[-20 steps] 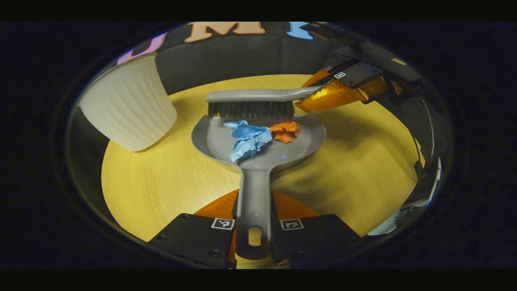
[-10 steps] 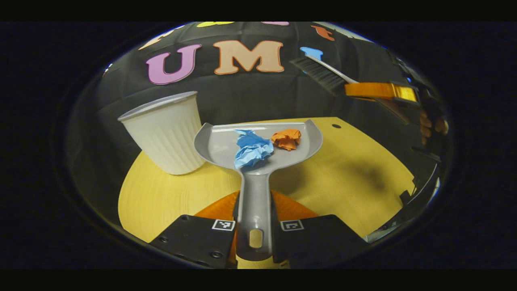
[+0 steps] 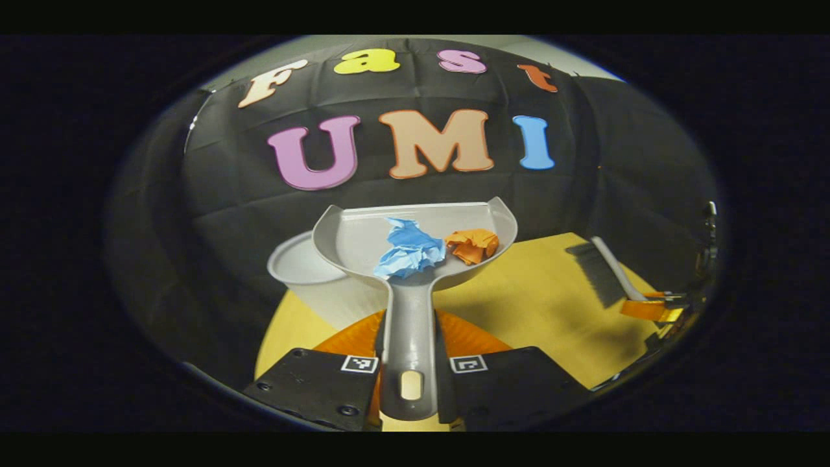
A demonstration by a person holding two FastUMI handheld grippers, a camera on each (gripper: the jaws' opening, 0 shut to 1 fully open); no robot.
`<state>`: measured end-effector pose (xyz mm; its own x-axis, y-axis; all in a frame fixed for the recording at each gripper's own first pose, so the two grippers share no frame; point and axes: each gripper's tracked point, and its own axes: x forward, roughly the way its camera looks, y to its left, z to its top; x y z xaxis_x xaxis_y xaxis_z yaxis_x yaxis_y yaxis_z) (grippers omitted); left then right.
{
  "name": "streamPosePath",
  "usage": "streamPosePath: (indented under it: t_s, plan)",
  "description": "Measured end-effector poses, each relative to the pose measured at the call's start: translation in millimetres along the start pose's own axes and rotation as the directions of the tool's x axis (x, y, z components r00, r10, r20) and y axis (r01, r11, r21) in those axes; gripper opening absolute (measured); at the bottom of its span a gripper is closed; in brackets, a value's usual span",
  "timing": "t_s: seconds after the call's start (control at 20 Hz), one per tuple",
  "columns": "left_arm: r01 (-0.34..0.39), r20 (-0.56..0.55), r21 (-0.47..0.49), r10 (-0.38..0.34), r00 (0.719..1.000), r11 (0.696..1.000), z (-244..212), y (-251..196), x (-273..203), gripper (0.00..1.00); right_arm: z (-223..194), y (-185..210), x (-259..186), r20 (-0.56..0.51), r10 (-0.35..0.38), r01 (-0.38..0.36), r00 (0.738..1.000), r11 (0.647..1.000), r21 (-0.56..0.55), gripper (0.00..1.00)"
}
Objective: Pick up the small broom and dustpan from the desktop, sweep the trash into the dustpan with the broom, and then empty the trash into the garbage bin.
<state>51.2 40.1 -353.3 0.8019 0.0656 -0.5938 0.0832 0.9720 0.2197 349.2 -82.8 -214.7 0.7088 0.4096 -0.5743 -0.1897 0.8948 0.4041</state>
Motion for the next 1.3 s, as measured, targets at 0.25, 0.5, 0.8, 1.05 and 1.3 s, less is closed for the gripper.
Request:
streamPosePath:
  t_s: [0.25, 0.5, 0.8, 1.05, 1.3]
  plan:
    - [-0.170, -0.049, 0.226, 0.185, 0.981, 0.959, 20.8, 105.8, 31.9, 0.24, -33.2, 4.6, -7.7, -0.053, 0.008, -0.007, 0.999, 1.000, 0.008, 0.19]
    - [-0.253, -0.059, 0.555, 0.341, 0.938, 0.792, 32.7, 182.0, 48.4, 0.25, -49.0, 1.7, -9.9, -0.088, -0.001, -0.001, 0.996, 1.000, -0.020, 0.19]
    - [-0.211, 0.025, 0.890, 0.418, 0.908, 0.405, 47.4, 203.5, 43.1, 0.27, -55.9, 4.6, -6.2, -0.104, -0.002, -0.003, 0.995, 0.999, -0.040, 0.19]
    - [-0.167, 0.179, 0.984, 0.422, 0.889, -0.066, 75.2, 219.2, 36.1, 0.27, -62.0, 11.1, 0.9, -0.116, -0.001, -0.008, 0.993, 0.997, -0.076, 0.19]
    - [-0.245, 0.069, 0.883, 0.405, 0.912, 0.401, 67.4, 208.1, 46.2, 0.25, -64.3, 12.4, 0.0, -0.116, 0.000, -0.010, 0.993, 0.996, -0.083, 0.19]
